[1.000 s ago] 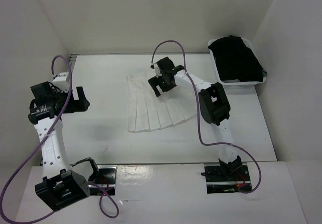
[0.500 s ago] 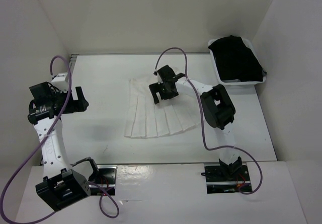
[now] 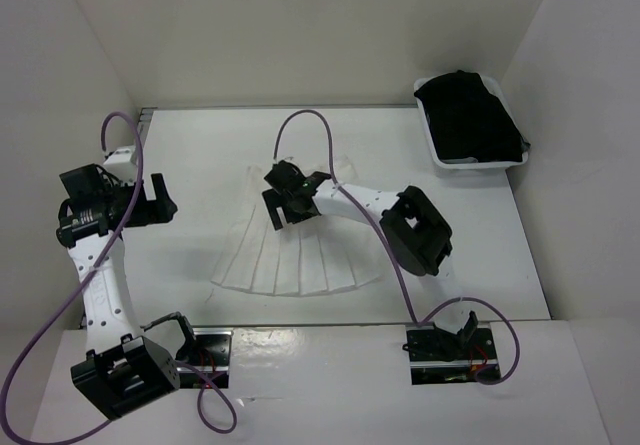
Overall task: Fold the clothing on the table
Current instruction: Flatten the skirt out
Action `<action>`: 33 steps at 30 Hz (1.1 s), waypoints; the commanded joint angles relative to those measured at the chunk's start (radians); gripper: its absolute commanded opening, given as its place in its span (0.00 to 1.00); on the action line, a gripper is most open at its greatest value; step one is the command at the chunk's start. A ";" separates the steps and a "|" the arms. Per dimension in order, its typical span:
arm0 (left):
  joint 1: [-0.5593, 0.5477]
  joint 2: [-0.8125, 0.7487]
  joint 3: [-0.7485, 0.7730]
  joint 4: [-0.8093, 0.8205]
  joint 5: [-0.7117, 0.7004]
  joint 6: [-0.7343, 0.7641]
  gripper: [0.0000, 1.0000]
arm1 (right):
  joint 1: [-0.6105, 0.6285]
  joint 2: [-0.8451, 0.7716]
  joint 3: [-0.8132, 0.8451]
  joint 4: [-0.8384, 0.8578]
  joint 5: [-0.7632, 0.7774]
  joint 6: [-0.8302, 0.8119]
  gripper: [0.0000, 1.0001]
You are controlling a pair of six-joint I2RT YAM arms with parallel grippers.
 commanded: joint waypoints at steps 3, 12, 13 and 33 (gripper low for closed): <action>0.007 -0.011 0.008 0.005 0.085 0.046 1.00 | 0.029 -0.032 0.269 -0.062 0.101 -0.029 0.98; -0.302 0.208 0.100 0.047 0.036 0.072 1.00 | -0.131 -0.161 0.351 -0.100 -0.037 -0.313 0.98; -0.319 0.264 0.114 0.063 0.036 0.061 1.00 | -0.183 -0.173 0.334 -0.100 -0.046 -0.339 0.98; -0.533 0.907 0.402 0.334 -0.038 0.007 0.63 | -0.594 -0.267 -0.015 -0.062 -0.246 -0.482 0.94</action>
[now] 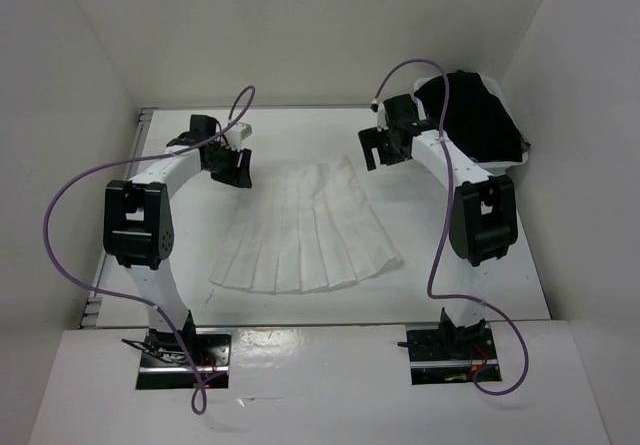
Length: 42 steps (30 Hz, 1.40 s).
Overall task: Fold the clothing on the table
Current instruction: Flatten the skirt out
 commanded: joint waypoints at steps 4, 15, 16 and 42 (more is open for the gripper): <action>-0.038 0.087 0.081 0.065 -0.089 -0.011 0.63 | 0.013 -0.088 -0.026 0.010 -0.055 -0.036 0.94; -0.047 0.230 0.230 0.040 -0.150 -0.029 0.63 | 0.013 -0.088 -0.035 0.010 -0.084 -0.054 0.94; -0.047 0.241 0.239 0.029 -0.137 -0.029 0.63 | 0.013 -0.088 -0.035 0.010 -0.084 -0.054 0.94; 0.040 0.390 0.370 -0.078 0.116 0.043 0.16 | 0.001 0.007 0.010 0.001 -0.240 -0.097 0.93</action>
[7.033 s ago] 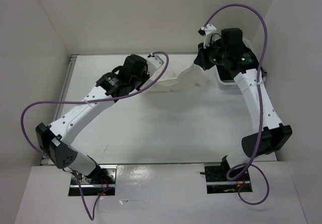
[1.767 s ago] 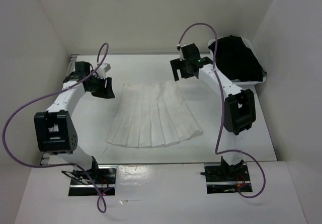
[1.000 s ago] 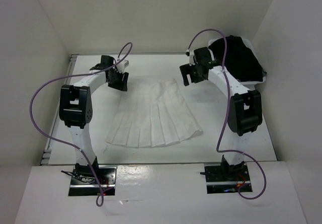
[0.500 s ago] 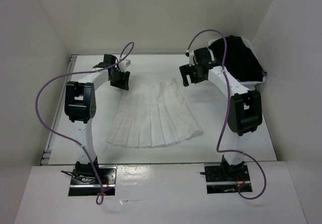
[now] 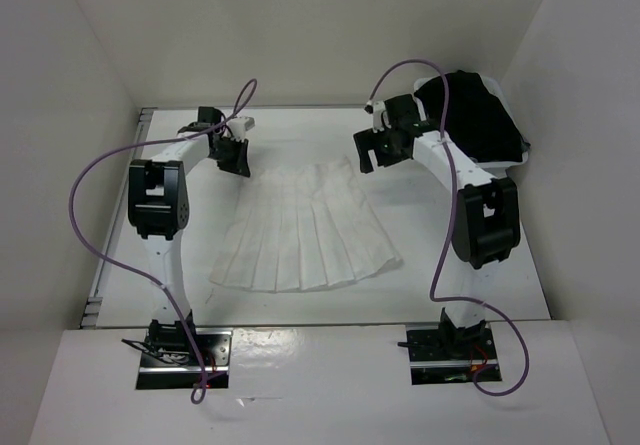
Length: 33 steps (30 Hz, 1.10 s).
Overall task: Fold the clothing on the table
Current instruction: Flatten the skirt out
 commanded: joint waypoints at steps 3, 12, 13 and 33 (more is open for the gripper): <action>0.042 0.035 0.046 -0.055 0.111 0.053 0.09 | -0.029 0.131 0.099 -0.006 -0.242 -0.077 0.93; 0.062 0.035 0.046 -0.121 0.196 0.114 0.01 | -0.100 0.349 0.283 -0.084 -0.499 -0.229 0.88; 0.062 0.044 0.046 -0.133 0.196 0.123 0.01 | -0.100 0.359 0.283 -0.074 -0.508 -0.229 0.88; 0.014 0.058 0.064 -0.165 0.164 0.171 0.01 | -0.089 0.689 0.678 -0.196 -0.640 -0.255 0.64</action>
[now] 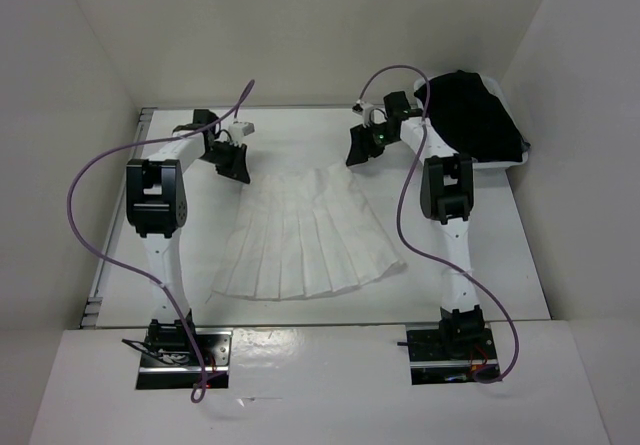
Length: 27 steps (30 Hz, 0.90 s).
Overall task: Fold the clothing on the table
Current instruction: Flatten the skirt out
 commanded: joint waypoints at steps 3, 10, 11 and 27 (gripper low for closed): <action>-0.029 0.055 0.047 -0.035 0.017 0.038 0.01 | 0.018 0.050 0.058 -0.076 -0.048 -0.023 0.62; -0.038 0.076 0.096 -0.054 0.008 0.047 0.01 | 0.029 0.060 0.079 -0.111 -0.059 -0.045 0.54; -0.038 0.076 0.105 -0.054 0.008 0.047 0.01 | 0.029 0.060 0.079 -0.111 -0.059 -0.045 0.54; -0.038 0.095 0.134 -0.063 0.008 0.056 0.01 | 0.029 -0.014 -0.039 -0.133 -0.050 -0.086 0.46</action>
